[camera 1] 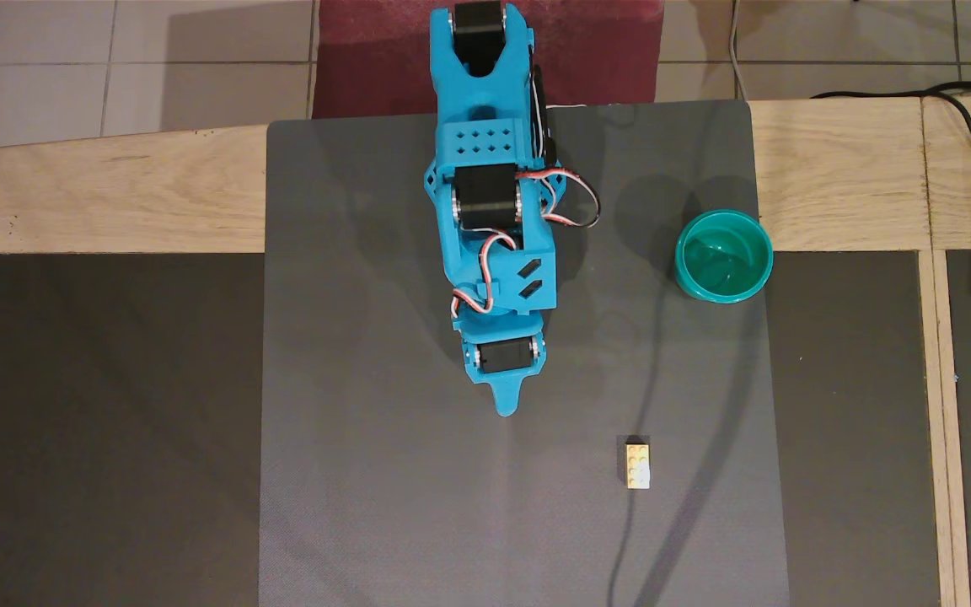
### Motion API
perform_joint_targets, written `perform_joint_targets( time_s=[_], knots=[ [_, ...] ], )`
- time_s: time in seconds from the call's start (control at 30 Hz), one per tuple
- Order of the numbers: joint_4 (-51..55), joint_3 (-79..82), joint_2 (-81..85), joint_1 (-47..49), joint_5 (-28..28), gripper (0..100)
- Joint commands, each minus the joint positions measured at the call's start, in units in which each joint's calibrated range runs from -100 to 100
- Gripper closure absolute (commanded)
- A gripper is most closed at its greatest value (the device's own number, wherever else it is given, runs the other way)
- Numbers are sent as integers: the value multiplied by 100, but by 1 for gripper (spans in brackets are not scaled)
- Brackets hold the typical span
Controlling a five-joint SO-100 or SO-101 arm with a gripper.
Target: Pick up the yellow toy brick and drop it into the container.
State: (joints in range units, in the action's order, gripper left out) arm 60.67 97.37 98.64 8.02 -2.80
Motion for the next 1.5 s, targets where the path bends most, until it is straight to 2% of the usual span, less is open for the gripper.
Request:
perform_joint_targets(
  time_s=[0.0,0.47,0.6,0.8,0.87,1.03,1.2,1.27,1.47],
  knots=[
    [-74,10,35,-24,-7,100],
    [-74,1,35,38,-60,100],
    [388,-486,10,53,-901,100],
    [752,-1678,-252,262,-932,100],
    [868,-2111,-732,517,-938,100],
    [1054,-3753,-3211,1183,-1121,100],
    [1046,-5351,-5404,1322,-1340,100],
    [992,-5820,-6070,1322,-1622,100],
    [992,-6596,-7124,1322,-1805,100]
  ],
)
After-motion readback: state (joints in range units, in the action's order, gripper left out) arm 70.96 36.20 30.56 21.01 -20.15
